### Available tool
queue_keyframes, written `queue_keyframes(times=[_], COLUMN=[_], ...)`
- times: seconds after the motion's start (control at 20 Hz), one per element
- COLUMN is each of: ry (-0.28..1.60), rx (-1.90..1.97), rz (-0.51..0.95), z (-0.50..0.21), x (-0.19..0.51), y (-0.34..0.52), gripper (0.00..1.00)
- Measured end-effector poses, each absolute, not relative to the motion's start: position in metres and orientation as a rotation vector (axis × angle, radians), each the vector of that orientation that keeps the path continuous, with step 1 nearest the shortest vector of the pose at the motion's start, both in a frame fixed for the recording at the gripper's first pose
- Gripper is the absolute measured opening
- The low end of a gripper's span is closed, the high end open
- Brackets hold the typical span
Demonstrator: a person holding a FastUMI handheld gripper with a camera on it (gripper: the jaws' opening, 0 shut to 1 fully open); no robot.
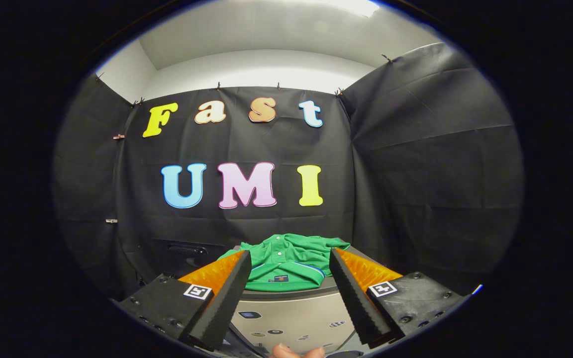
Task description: Put the clothes into the washing machine and then close the washing machine lid.
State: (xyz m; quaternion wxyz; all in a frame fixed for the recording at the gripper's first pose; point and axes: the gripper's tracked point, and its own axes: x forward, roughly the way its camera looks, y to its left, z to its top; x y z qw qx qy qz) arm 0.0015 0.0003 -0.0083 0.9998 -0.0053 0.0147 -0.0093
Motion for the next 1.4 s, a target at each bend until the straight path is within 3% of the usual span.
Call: queue_keyframes(times=[0.8,1.1,1.4], ry=[0.075,0.173,0.434], rx=[0.034,0.009,-0.031], rz=[-0.002,0.107,0.097], z=[-0.008,0.004,-0.05], x=[0.021,0.079,0.172], y=[0.009,0.042,0.049], gripper=[0.98,0.99,0.99])
